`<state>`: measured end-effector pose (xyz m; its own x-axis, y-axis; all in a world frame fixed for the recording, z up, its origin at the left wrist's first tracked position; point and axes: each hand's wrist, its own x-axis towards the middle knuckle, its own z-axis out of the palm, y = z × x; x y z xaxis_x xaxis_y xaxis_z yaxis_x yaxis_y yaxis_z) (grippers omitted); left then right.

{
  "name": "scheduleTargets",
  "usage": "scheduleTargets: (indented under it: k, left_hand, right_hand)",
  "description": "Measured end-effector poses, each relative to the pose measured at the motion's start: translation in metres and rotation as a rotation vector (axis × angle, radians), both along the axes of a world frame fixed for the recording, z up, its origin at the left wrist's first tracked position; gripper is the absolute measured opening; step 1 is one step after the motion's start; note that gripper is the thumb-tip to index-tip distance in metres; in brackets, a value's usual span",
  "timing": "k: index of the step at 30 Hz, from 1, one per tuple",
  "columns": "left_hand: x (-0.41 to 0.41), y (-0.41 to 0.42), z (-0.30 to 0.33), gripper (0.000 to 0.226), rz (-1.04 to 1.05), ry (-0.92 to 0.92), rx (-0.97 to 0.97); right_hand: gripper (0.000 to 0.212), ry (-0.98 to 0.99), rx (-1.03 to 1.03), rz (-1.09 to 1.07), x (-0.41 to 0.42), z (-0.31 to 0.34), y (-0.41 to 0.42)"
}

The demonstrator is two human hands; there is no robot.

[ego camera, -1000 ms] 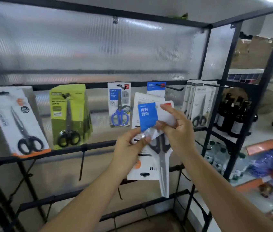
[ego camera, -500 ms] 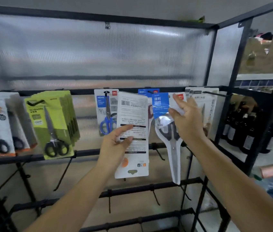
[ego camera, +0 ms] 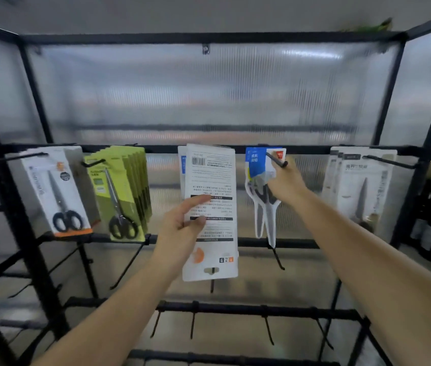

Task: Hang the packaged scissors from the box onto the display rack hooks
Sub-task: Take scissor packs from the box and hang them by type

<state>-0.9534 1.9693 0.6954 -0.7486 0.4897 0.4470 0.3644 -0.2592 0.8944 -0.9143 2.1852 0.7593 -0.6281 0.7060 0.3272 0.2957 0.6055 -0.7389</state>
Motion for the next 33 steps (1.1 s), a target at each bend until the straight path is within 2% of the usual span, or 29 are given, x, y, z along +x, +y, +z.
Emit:
scheduleTargets:
  k: [3,5,6,8,10,11,12,13,16,18,20,22,25,27,33]
  left_hand:
    - [-0.005,-0.008,-0.003,0.056,0.019,0.086,0.002]
    - [-0.010,-0.015,-0.008,0.074,0.026,0.141,0.013]
    - [-0.013,-0.018,-0.011,0.082,0.031,0.181,0.007]
    - [-0.016,-0.025,-0.014,0.082,0.069,0.314,-0.058]
    - [-0.021,-0.031,-0.016,0.061,0.154,0.582,-0.234]
    - [-0.023,-0.034,-0.016,0.048,0.195,0.740,-0.306]
    - [-0.024,-0.037,-0.015,0.038,0.214,0.842,-0.352]
    - [-0.025,-0.040,-0.014,0.034,0.213,0.889,-0.378]
    - [-0.028,-0.043,-0.013,0.035,0.251,1.045,-0.395]
    - [-0.032,-0.043,-0.012,0.032,0.259,1.154,-0.407]
    - [-0.037,-0.043,-0.013,0.037,0.273,1.245,-0.476]
    - [-0.039,-0.042,-0.018,0.054,0.249,1.240,-0.546]
    - [-0.039,-0.039,-0.026,0.056,0.238,1.223,-0.550]
    - [-0.036,-0.034,-0.026,0.053,0.267,1.265,-0.546]
    - [-0.014,-0.003,-0.019,0.044,0.204,1.270,-0.449]
  right_hand:
    - [0.037,-0.059,0.058,-0.001,-0.005,-0.007,0.001]
    - [0.043,0.091,0.044,-0.016,0.001,-0.022,-0.007]
    - [0.036,0.201,-0.016,0.003,0.007,-0.032,-0.014]
    - [0.018,0.285,-0.350,0.151,0.020,-0.046,-0.033]
    - [0.055,0.182,-0.852,0.447,0.030,-0.054,-0.045]
    - [0.071,0.118,-1.020,0.604,0.035,-0.056,-0.046]
    - [0.081,0.059,-1.102,0.731,0.039,-0.056,-0.048]
    - [0.082,0.025,-1.132,0.814,0.043,-0.055,-0.049]
    - [0.061,-0.009,-1.023,0.922,0.050,-0.053,-0.055]
    - [0.054,-0.002,-0.950,0.906,0.050,-0.060,-0.055]
    - [0.059,0.074,-0.815,0.829,0.053,-0.067,-0.061]
    - [0.066,0.171,-0.604,0.705,0.057,-0.075,-0.070]
    - [0.074,0.263,-0.453,0.606,0.064,-0.088,-0.077]
    - [0.074,0.288,-0.401,0.564,0.070,-0.096,-0.079]
    - [0.071,0.454,-0.471,0.463,0.105,-0.107,-0.066]
